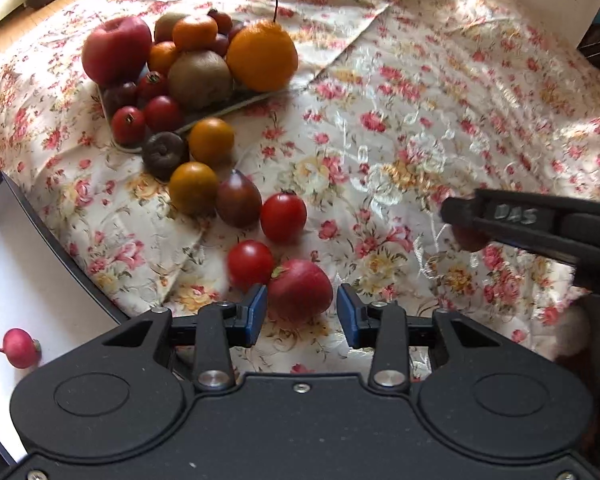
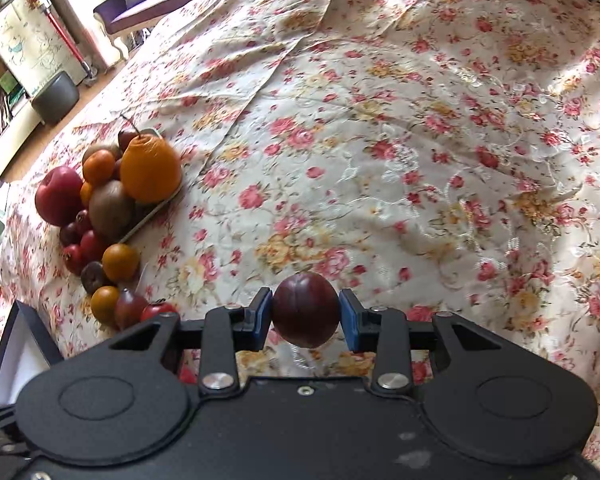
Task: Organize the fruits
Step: 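Grasp the round red radish with the left gripper, then carry both held fruits into the white box and open both grippers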
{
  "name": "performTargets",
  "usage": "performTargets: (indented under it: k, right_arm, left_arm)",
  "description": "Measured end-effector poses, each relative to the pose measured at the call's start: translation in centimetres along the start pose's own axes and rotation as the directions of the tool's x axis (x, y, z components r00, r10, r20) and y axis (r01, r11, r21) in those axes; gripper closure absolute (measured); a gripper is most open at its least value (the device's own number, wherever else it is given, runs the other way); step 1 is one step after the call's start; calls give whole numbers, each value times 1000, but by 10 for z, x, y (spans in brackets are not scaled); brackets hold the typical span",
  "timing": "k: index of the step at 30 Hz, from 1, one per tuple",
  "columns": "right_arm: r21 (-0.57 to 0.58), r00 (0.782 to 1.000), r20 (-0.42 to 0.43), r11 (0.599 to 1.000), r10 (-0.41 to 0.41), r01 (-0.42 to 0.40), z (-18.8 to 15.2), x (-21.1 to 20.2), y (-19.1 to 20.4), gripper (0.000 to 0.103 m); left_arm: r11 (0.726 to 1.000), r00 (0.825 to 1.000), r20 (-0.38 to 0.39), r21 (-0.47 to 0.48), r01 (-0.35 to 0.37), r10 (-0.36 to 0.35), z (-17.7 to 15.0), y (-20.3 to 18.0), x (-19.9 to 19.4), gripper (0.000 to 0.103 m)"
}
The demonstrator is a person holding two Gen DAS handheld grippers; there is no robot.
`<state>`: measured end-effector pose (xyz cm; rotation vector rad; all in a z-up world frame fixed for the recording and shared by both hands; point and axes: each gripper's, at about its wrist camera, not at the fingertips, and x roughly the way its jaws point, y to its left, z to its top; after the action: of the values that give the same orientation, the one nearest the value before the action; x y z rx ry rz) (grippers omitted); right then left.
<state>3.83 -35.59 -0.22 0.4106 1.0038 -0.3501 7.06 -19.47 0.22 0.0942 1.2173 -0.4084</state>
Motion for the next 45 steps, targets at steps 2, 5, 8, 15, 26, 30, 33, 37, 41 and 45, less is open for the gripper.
performTargets:
  k: [2,5,8,15,26,30,33,37,41,45]
  right_arm:
    - [4,1000,3,1000,-1,1,0,0,-3,65]
    - [6,1000,2,1000,1,-1,-1,0,-5,65]
    - [9,1000,-1,1000,5,-5,-2,1,-7,65]
    - [11,1000,-9,1000,2,-2,-5,3,-10,65]
    - [-5,1000,-6,1000,6,-6,-6,0,-4,65]
    - [-13,1000,9,1000,12,-12,-7,-7,-1,65]
    - [-29,999,23,999,23,-23,-9,-16,4,65]
    - [-74,998,35,996,48,-46,-15,-28,21,65]
    - [-148,997,25,986,78,-74,-27,-38,48,65]
    - [-228,992,-6,966,125,-123,-45,-46,82,65]
  left_arm:
    - [1000,1000,-14,-16,-9,9,0,-2,8,55]
    - [998,999,-8,-45,-39,38,1,-3,16,54]
    - [997,998,7,-60,-57,57,4,-8,20,54]
    - [991,992,34,-59,-122,124,7,-21,26,48]
    - [990,997,-16,-118,-74,73,4,-8,37,54]
    - [991,999,5,-121,-53,54,6,4,18,54]
    - [991,999,26,-125,-38,42,6,14,-2,54]
    - [990,997,52,-138,-42,50,-3,39,-28,54]
    - [980,992,73,-182,-84,99,-13,79,-50,54]
    - [956,980,81,-249,-158,183,-26,126,-66,54]
